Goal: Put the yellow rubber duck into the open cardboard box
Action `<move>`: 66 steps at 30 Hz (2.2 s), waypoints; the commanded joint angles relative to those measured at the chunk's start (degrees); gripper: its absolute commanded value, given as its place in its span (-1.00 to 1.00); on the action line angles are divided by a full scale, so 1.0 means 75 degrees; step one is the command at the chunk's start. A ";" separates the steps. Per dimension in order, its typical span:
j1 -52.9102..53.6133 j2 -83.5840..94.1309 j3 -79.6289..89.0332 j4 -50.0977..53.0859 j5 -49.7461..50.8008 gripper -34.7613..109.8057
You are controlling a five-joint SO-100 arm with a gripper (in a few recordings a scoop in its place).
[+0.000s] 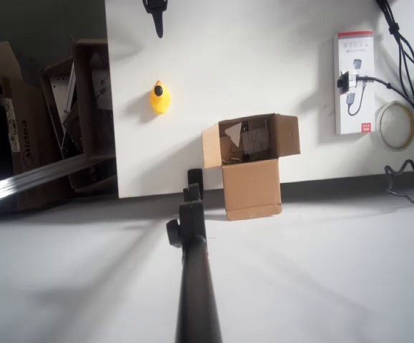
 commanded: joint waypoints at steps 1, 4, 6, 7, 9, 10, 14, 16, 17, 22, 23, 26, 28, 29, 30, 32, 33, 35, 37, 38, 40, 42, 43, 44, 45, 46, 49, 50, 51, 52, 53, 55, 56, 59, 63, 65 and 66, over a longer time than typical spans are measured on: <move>0.0281 0.0047 -0.0457 0.0129 -0.0035 -0.53; 0.0445 -0.0035 -0.0984 0.0246 -0.0094 -0.53; 0.0457 -0.0117 -0.1359 0.0375 -0.0234 -0.53; 0.0469 -0.0152 -0.1559 0.0445 -0.0316 -0.53; 0.0516 -0.0316 -0.2004 0.0539 -0.0398 -0.53; 0.0539 -0.0492 -0.2262 0.0563 -0.0410 -0.53; 0.0621 -0.1863 -0.3434 0.0598 -0.0410 -0.53; 0.0621 -0.2473 -0.3902 0.0598 -0.0410 -0.53; 0.0574 -0.2695 -0.4090 0.0598 -0.0410 -0.53; 0.0375 -0.3727 -0.4910 0.0539 -0.0398 -0.53; 0.0387 -0.4078 -0.5133 0.0539 -0.0410 -0.53; 0.0527 -0.5215 -0.5754 0.0527 -0.0855 -0.52; 0.0598 -0.5789 -0.5988 0.0398 -0.1312 -0.51; 0.0645 -0.5977 -0.6023 0.0281 -0.1324 -0.48; 0.0680 -0.6141 -0.6023 0.0129 -0.1266 -0.46; 0.0668 -0.6504 -0.6023 -0.0082 -0.1207 -0.43; 0.0656 -0.6703 -0.6023 -0.0187 -0.1160 -0.42; 0.0645 -0.7078 -0.6023 -0.0410 -0.1125 -0.39; 0.0645 -0.7441 -0.6023 -0.0656 -0.1125 -0.36; 0.0668 -0.7617 -0.6023 -0.0773 -0.1125 -0.35; 0.0691 -0.7945 -0.6023 -0.0996 -0.1125 -0.32; 0.0691 -0.8238 -0.6023 -0.1230 -0.1160 -0.30; 0.0680 -0.8367 -0.6023 -0.1348 -0.1184 -0.29; 0.0680 -0.8484 -0.6035 -0.1441 -0.1184 -0.28; 0.0656 -0.8602 -0.6059 -0.1523 -0.1184 -0.26; 0.0633 -0.8707 -0.6094 -0.1570 -0.1184 -0.25; 0.0527 -0.9000 -0.6246 -0.1699 -0.1125 -0.22; 0.0469 -0.9105 -0.6328 -0.1723 -0.1125 -0.20; 0.0422 -0.9199 -0.6410 -0.1746 -0.1102 -0.20; 0.0352 -0.9293 -0.6492 -0.1781 -0.1102 -0.19; 0.0293 -0.9387 -0.6563 -0.1816 -0.1090 -0.18; 0.0129 -0.9609 -0.6691 -0.1898 -0.1043 -0.18; 0.0047 -0.9727 -0.6727 -0.1957 -0.1020 -0.18; -0.0188 -1.0090 -0.6820 -0.2121 -0.0902 -0.18; -0.0375 -1.0559 -0.6973 -0.2227 -0.0727 -0.18; -0.0422 -1.0723 -0.6973 -0.2332 -0.0691 -0.18; -0.0434 -1.0805 -0.6984 -0.2379 -0.0691 -0.18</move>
